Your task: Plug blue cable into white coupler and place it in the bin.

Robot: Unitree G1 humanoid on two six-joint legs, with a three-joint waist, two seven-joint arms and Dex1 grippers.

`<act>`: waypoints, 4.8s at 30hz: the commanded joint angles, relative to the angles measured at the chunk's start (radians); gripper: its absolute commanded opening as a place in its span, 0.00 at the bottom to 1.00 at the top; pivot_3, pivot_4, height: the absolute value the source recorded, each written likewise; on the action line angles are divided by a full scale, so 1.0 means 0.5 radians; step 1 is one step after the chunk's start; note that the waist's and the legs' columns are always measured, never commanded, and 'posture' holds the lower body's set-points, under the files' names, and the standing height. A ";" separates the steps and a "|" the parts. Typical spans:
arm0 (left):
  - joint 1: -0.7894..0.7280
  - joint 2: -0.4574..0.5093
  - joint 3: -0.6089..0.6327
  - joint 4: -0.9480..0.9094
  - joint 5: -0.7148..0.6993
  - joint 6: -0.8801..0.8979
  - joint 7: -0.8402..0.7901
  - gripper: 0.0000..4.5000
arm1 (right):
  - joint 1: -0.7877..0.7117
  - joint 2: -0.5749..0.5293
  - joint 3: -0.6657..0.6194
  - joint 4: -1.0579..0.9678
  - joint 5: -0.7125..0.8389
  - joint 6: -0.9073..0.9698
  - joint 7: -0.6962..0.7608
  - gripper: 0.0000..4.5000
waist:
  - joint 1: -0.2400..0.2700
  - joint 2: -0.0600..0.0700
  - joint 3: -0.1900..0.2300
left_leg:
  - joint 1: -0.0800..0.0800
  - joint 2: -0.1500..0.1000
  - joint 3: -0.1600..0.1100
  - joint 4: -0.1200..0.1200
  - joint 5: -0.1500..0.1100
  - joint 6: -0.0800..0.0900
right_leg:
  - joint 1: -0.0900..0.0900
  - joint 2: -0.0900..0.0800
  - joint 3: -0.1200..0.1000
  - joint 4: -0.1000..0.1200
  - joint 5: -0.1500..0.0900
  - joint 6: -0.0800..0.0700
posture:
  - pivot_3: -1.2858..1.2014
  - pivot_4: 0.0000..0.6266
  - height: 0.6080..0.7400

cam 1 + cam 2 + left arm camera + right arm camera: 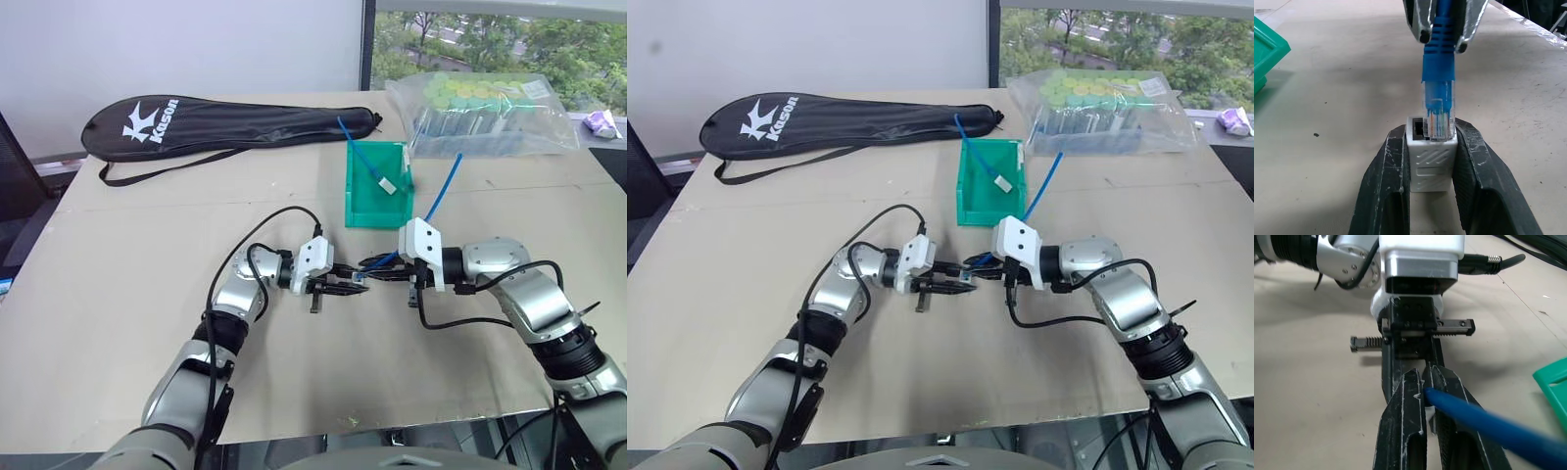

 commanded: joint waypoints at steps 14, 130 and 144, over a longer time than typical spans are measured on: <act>0.012 -0.017 -0.043 0.024 0.043 -0.002 -0.039 0.12 | -0.166 -0.048 0.099 -0.087 -0.162 -0.057 0.139 0.00 | 0.000 0.000 0.000 | 0.000 0.000 0.000 0.000 0.000 0.000 | 0.000 0.000 -0.001 0.000 0.000 0.000 | 0.52 0.24 1.00; 0.732 0.302 0.684 -2.301 -0.690 1.722 1.736 0.88 | -2.106 0.483 -0.803 2.943 -0.578 -1.394 -1.692 0.99 | -0.083 -0.002 0.015 | -0.004 0.004 0.018 -0.020 0.009 -0.016 | -0.019 -0.012 0.024 0.000 0.000 0.000 | 0.52 0.24 1.00; 0.869 0.340 0.736 -2.395 -0.700 1.726 1.758 0.88 | -0.766 0.287 -0.872 1.084 0.334 -0.100 0.081 0.99 | -0.036 -0.001 0.016 | -0.009 0.004 0.010 -0.021 0.008 -0.015 | -0.018 -0.016 0.024 0.000 0.001 0.001 | 0.52 0.24 1.00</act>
